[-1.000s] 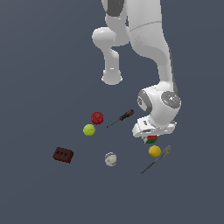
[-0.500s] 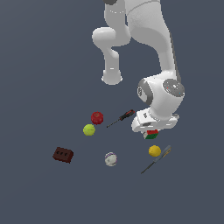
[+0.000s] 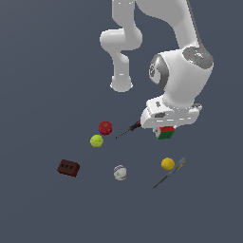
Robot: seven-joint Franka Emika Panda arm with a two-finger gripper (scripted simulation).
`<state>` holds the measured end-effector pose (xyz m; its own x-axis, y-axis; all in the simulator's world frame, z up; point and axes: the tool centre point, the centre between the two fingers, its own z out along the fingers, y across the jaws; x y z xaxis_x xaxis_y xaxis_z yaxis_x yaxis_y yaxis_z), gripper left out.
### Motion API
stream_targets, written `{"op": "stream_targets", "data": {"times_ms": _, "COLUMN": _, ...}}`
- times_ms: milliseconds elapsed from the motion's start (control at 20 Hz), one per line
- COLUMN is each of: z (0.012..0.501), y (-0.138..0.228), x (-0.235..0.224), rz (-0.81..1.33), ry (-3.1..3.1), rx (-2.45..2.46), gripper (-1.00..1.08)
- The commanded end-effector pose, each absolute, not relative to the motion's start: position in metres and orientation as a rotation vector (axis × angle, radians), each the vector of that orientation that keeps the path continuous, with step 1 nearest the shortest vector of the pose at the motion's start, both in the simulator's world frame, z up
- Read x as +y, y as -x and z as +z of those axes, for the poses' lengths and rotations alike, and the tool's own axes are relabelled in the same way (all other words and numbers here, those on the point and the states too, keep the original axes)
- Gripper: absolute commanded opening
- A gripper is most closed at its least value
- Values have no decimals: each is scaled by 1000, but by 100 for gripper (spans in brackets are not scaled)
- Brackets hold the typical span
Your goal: Pick up a designated object from a clutter of objects.
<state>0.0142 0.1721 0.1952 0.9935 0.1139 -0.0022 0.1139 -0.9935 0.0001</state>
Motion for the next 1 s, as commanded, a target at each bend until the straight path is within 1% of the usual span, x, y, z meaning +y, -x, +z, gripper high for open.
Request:
{"op": "stream_targets", "data": {"times_ms": 0, "z": 227, "y": -13, "x": 166, "rz": -1, "ry": -3137, "rx": 180, "gripper": -100}}
{"op": "stream_targets", "data": {"times_ms": 250, "z": 282, "y": -12, "x": 154, "rz": -1, "ry": -3138, "rx": 180, "gripper": -100}}
{"op": "stream_targets", "data": {"times_ms": 500, "z": 327, "y": -12, "x": 144, "rz": -1, "ry": -3138, "rx": 179, "gripper": -100}}
{"op": "stream_targets", "data": {"times_ms": 750, "z": 358, "y": -13, "x": 138, "rz": 0, "ry": -3138, "rx": 178, "gripper": -100}}
{"op": "stream_targets", "data": {"times_ms": 950, "z": 373, "y": -14, "x": 135, "rz": 0, "ry": -3137, "rx": 177, "gripper": -100}}
